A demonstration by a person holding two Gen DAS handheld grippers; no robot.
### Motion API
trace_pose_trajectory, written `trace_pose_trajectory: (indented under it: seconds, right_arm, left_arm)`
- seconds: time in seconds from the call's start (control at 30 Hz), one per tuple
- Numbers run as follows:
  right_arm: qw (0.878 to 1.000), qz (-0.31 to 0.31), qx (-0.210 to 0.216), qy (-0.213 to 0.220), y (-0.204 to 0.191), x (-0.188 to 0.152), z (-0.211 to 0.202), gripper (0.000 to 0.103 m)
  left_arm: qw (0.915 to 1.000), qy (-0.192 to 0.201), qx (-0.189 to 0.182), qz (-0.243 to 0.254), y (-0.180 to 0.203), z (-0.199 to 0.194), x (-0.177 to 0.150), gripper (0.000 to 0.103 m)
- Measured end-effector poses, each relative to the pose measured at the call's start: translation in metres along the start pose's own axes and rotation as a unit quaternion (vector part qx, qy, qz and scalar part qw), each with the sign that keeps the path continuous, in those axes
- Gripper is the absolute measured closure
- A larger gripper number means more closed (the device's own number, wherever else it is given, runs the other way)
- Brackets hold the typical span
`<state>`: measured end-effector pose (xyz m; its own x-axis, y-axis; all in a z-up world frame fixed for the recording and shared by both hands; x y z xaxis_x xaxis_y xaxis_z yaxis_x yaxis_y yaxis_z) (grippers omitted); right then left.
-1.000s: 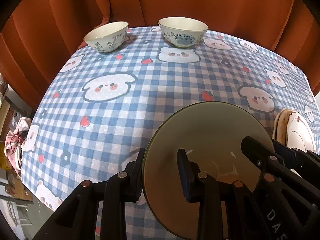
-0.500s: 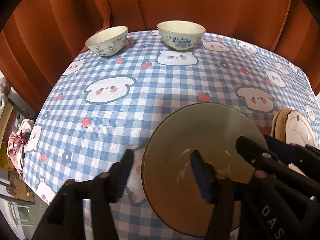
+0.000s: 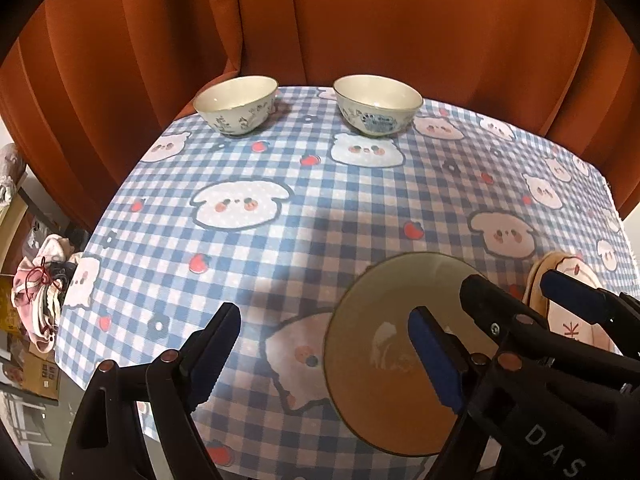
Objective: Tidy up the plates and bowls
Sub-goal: 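Lower the cream bowl onto the cloth beside the plates and open both grippers, then move both grippers to another green-rimmed cream bowl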
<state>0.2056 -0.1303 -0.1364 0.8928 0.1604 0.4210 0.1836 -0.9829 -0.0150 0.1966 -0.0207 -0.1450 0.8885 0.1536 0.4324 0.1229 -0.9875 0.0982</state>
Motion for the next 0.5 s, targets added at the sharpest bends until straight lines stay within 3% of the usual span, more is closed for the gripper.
trace_pose_trajectory:
  seconds: [0.5]
  right_arm:
    - [0.999,0.006,-0.031,0.022,-0.060,0.037,-0.007,0.029]
  left_arm:
    - [0.9995,0.014,-0.011,0.026,-0.065,-0.006,0.045,0.020]
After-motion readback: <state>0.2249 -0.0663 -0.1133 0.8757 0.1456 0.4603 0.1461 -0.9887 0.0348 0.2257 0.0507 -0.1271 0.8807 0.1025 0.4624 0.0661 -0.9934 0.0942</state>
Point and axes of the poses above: each gripper's, at about its wrist camera, not at the fingertips, and z roughly the way its jaws point, y to its right, x to its top, the point moved 10 cm from there along z, roughly the way its jaws point, and after that the axes turned 8 degrees about -y, right-handed, at the moved point
